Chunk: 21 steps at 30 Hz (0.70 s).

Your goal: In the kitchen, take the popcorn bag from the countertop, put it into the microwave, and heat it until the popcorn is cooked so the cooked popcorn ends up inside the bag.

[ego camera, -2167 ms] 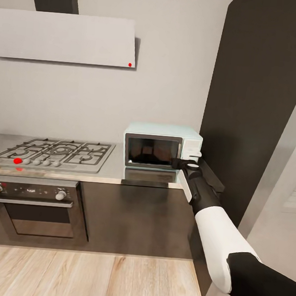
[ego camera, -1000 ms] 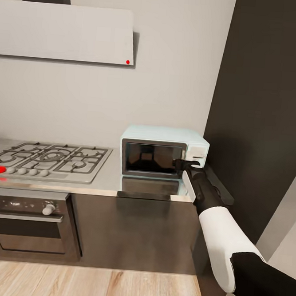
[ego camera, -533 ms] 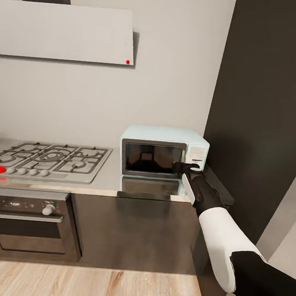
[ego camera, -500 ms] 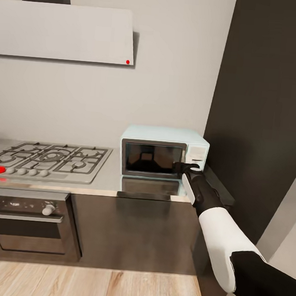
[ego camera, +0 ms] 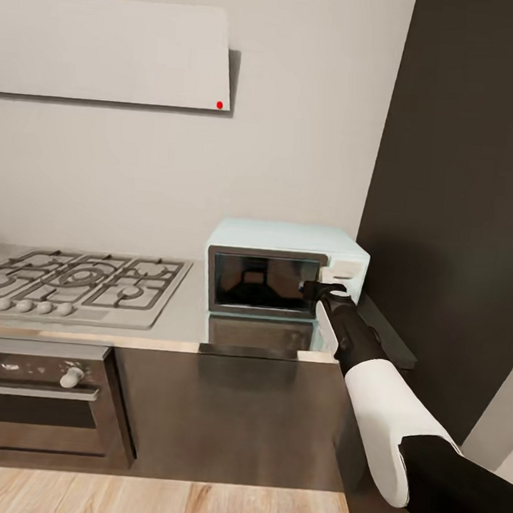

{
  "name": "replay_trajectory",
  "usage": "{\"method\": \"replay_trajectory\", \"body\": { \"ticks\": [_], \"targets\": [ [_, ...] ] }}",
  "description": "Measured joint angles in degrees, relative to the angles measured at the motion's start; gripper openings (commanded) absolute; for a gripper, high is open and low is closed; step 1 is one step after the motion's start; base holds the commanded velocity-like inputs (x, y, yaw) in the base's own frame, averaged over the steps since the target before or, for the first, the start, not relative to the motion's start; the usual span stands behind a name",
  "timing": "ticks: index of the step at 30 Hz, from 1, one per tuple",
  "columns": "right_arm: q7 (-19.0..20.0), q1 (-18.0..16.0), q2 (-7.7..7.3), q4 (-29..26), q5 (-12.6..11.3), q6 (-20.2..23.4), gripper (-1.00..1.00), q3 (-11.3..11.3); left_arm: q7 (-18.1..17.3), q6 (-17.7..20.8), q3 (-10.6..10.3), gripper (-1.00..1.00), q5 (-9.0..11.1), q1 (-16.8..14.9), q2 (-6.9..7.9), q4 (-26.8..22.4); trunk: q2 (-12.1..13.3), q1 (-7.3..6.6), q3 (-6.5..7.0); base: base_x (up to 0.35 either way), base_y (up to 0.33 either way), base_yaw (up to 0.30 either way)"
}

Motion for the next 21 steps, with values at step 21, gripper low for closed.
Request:
{"method": "replay_trajectory", "body": {
  "ticks": [21],
  "targets": [
    [-0.3, 0.0, 0.01, 0.2, -0.9, 0.2, 1.0, 0.1, 0.0, 0.0, 0.0, 1.0, 0.1, 0.0, 0.0, 0.0, 0.0, -0.07, -0.02, 0.011, 0.0, 0.0]
  ]
}}
